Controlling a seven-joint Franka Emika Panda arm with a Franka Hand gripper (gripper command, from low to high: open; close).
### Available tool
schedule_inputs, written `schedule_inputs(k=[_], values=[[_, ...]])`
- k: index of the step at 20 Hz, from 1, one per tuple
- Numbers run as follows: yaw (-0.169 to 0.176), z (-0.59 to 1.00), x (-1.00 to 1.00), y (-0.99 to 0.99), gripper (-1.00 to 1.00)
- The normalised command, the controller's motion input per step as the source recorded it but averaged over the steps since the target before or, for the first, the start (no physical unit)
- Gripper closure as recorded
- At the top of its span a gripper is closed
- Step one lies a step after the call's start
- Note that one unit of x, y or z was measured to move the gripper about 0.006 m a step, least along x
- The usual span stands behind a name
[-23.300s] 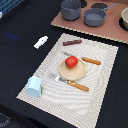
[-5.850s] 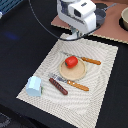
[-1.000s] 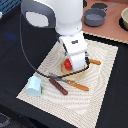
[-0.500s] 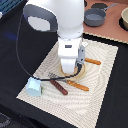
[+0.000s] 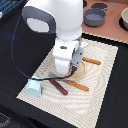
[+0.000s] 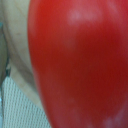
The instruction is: Interact with the objects in diverse but meaningful ways.
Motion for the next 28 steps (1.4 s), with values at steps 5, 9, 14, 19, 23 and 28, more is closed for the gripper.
schedule_inputs(k=[5,9,14,19,23,28], values=[[-0.022,0.00,0.00,0.00,1.00],[-0.013,0.00,0.01,0.00,1.00],[-0.004,0.07,0.02,0.01,1.00],[-0.001,0.93,-0.05,0.36,1.00],[-0.024,0.67,-0.47,0.41,1.00],[-0.001,0.18,-0.63,0.26,1.00]])
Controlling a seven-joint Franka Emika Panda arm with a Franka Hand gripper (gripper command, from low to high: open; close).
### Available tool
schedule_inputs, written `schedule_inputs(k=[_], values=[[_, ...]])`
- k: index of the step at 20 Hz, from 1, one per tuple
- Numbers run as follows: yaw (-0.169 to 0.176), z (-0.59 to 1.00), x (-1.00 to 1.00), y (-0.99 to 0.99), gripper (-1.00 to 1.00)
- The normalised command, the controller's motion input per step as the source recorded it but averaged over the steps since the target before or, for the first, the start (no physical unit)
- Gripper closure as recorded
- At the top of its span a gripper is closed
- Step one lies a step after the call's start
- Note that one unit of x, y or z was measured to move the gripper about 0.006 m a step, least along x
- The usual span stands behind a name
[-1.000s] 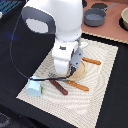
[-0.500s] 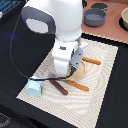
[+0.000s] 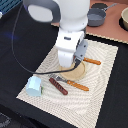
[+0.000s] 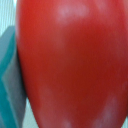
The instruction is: Interact with the objects in diverse but meaningful ways.
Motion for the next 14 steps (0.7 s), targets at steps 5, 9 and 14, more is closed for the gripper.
schedule_inputs(k=[5,9,14], values=[[-0.020,-0.01,-0.84,0.02,1.00],[-0.017,-0.15,-0.96,-0.10,1.00],[-0.001,-0.26,-0.82,-0.24,1.00]])
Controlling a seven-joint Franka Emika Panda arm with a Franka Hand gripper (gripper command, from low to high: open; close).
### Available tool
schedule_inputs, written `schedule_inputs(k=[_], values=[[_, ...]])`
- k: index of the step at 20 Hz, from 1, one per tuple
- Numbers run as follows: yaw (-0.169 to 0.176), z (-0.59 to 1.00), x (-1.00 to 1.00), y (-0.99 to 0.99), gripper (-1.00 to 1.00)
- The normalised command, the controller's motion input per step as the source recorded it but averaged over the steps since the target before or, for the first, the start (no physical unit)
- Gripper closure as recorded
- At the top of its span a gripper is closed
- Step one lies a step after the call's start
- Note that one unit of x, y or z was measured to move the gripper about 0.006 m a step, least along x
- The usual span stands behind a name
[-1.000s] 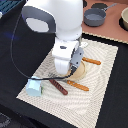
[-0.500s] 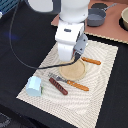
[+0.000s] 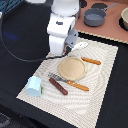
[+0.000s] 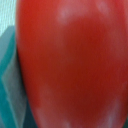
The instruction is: Interact with the objects in diverse but meaningful ways.
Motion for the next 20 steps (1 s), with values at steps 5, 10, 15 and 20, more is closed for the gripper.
schedule_inputs(k=[5,10,15,20], values=[[-0.009,-0.18,-0.35,-0.18,1.00],[0.000,-0.42,-0.31,-0.17,1.00],[0.000,-0.28,-0.35,-0.12,1.00],[0.012,0.01,-0.41,-0.03,-1.00]])
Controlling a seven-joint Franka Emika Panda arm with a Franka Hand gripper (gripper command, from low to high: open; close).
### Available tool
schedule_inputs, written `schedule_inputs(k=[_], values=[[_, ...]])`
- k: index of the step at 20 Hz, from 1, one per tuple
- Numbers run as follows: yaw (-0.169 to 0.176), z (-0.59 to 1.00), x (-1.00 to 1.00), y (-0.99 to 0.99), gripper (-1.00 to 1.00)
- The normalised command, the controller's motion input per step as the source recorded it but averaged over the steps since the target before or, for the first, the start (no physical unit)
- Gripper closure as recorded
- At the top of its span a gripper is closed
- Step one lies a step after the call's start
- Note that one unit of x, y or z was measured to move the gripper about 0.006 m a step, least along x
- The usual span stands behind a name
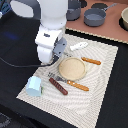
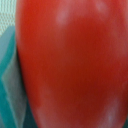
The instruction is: Interact with the objects in diverse but meaningful ways.
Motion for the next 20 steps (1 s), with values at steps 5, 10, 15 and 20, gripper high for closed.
schedule_inputs(k=[5,10,15,20], values=[[0.012,0.73,-0.38,0.00,-1.00],[0.015,0.96,-0.22,-0.16,-1.00],[0.003,0.86,-0.01,-0.69,-1.00],[0.003,0.45,0.00,-0.89,-1.00]])
